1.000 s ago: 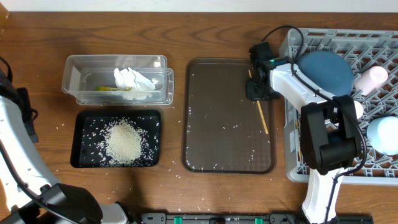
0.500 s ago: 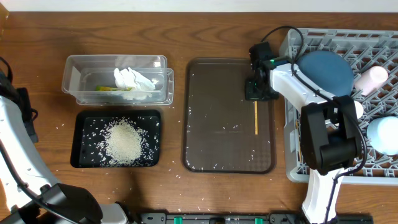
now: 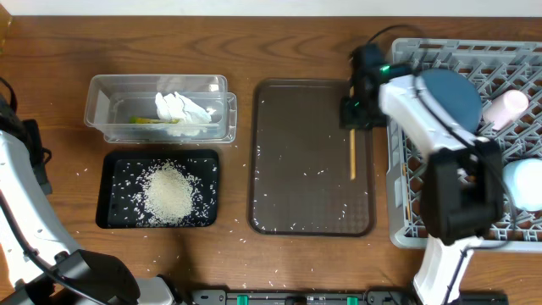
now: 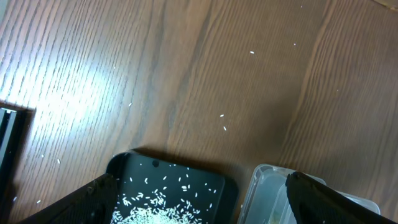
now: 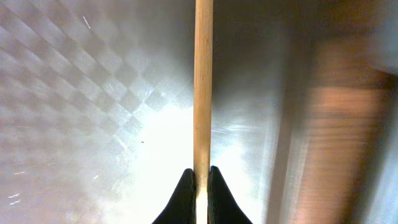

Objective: Sort waste into correct bins and load items into the dishwasher rack
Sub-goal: 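Carry the second chopstick into the rack and release it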

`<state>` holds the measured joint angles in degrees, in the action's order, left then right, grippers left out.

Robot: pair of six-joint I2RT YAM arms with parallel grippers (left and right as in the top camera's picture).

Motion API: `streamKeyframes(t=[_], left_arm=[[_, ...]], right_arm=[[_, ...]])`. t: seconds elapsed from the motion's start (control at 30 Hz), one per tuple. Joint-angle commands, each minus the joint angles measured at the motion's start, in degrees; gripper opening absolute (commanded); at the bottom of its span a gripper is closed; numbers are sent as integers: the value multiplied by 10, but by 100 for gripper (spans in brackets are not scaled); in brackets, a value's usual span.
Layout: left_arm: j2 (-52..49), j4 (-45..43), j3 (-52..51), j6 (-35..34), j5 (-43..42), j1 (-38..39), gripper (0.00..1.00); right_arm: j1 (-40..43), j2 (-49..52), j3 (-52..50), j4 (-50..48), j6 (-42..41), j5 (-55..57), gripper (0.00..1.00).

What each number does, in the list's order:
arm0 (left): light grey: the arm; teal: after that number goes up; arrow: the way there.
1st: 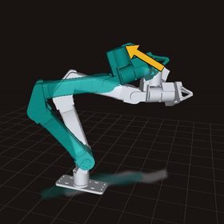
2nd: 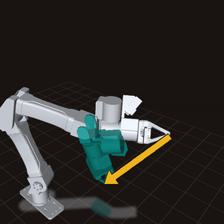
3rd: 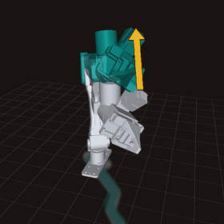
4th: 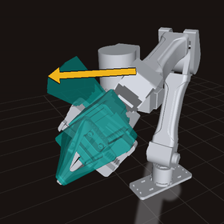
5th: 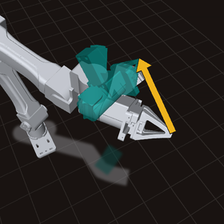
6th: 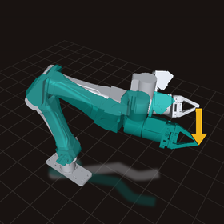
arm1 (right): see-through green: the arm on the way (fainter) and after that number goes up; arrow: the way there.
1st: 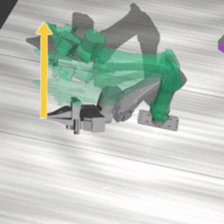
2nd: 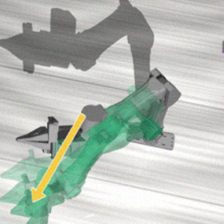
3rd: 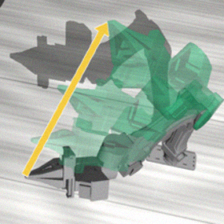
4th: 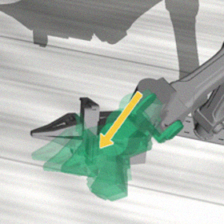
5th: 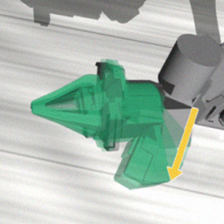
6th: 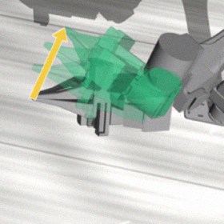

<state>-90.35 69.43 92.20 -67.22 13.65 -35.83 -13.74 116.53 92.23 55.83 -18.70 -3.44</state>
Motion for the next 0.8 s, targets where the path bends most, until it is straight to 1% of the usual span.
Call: streamKeyframes(t=[0.0, 0.17, 0.27, 0.33, 0.47, 0.53, 0.77], left_arm=[[-1, 4, -2, 6, 3, -1, 89], [-1, 4, -2, 6, 3, -1, 89], [-1, 4, -2, 6, 3, -1, 89], [-1, 4, -2, 6, 3, -1, 89], [-1, 4, -2, 6, 3, -1, 89], [-1, 4, -2, 6, 3, -1, 89], [-1, 4, -2, 6, 3, -1, 89]], right_arm=[[39, -81, 46, 25, 43, -1, 1], [97, -165, 56, 52, 116, -4, 1], [131, -199, 56, 62, 186, -51, 1], [148, -208, 56, 73, 215, -65, 1], [170, -205, 48, 90, 226, -64, 0], [174, -202, 35, 88, 227, -64, 1], [175, -201, -46, 40, 220, -54, 2]])
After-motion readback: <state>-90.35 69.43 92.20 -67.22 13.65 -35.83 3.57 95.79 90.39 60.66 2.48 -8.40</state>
